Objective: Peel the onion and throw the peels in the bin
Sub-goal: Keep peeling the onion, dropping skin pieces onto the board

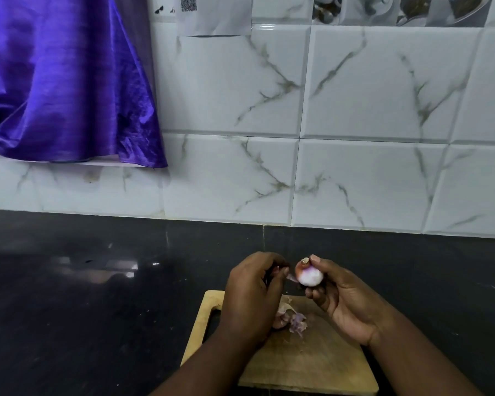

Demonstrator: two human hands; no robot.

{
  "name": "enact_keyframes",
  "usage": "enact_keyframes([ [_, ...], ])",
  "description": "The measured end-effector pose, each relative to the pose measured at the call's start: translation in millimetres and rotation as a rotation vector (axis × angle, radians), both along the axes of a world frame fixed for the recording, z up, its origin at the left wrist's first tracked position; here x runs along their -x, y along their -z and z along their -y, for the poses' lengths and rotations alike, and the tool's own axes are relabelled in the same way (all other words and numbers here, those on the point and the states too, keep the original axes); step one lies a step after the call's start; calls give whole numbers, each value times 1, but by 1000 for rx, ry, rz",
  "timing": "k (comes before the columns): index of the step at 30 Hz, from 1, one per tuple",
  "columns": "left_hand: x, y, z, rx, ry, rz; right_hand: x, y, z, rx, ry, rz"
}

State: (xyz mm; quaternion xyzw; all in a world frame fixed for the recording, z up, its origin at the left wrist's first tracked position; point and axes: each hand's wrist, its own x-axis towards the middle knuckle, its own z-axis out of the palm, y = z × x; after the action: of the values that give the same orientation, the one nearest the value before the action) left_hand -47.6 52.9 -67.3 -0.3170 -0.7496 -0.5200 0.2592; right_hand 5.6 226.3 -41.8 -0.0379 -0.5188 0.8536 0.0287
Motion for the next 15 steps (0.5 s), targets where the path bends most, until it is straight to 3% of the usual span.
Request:
enact_keyframes([
  [15,0,0,-2,-174,202,156,-3,-1,4,-52,-37,-45],
])
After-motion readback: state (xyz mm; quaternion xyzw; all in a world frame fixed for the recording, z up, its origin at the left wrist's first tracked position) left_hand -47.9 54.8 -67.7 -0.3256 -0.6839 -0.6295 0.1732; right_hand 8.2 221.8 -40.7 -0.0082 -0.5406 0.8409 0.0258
